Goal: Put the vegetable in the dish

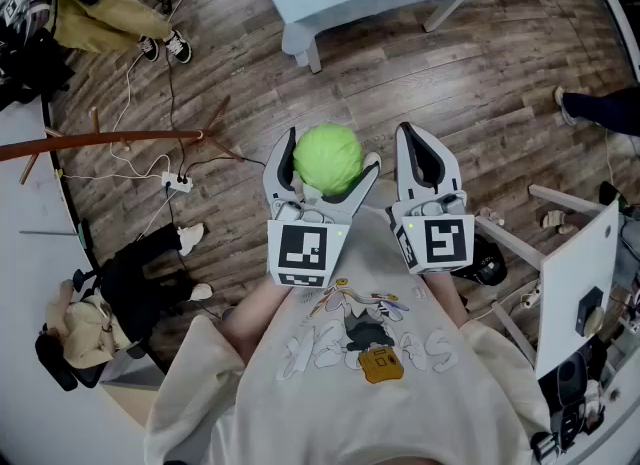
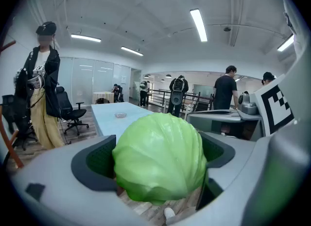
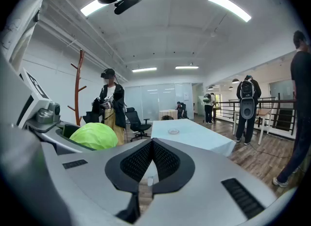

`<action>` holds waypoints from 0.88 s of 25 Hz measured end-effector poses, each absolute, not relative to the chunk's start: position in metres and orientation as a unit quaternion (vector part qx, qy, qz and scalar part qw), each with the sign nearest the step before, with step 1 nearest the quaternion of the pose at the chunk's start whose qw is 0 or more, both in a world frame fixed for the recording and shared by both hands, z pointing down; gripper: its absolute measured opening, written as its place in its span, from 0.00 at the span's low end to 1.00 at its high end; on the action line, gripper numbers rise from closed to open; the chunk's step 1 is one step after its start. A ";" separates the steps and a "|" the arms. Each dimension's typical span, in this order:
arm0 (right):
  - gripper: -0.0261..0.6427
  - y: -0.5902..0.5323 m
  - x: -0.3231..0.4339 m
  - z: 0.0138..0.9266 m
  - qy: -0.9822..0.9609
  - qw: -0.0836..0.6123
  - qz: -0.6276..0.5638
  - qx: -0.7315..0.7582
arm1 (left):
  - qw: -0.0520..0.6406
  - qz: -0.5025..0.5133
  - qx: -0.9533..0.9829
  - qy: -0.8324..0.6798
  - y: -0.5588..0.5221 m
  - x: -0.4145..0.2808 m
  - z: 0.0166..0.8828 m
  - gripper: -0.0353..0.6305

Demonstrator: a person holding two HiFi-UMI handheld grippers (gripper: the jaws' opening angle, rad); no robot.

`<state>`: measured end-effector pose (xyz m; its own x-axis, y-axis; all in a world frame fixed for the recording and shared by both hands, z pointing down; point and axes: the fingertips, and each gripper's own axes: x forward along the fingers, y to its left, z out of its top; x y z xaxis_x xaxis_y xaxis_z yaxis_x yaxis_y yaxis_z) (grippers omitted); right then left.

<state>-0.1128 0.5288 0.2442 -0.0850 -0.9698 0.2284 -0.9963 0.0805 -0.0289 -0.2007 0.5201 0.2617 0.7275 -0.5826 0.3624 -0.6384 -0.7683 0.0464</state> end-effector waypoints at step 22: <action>0.07 0.510 -0.011 0.253 -0.745 0.057 0.087 0.659 | 0.071 0.177 0.908 -0.374 0.503 -0.124 0.262 0.86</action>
<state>-0.0108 0.5105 0.2529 -0.1238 -0.9721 0.1995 -0.9918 0.1150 -0.0549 -0.1241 0.5034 0.2619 0.6580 -0.6534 0.3743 -0.7036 -0.7105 -0.0033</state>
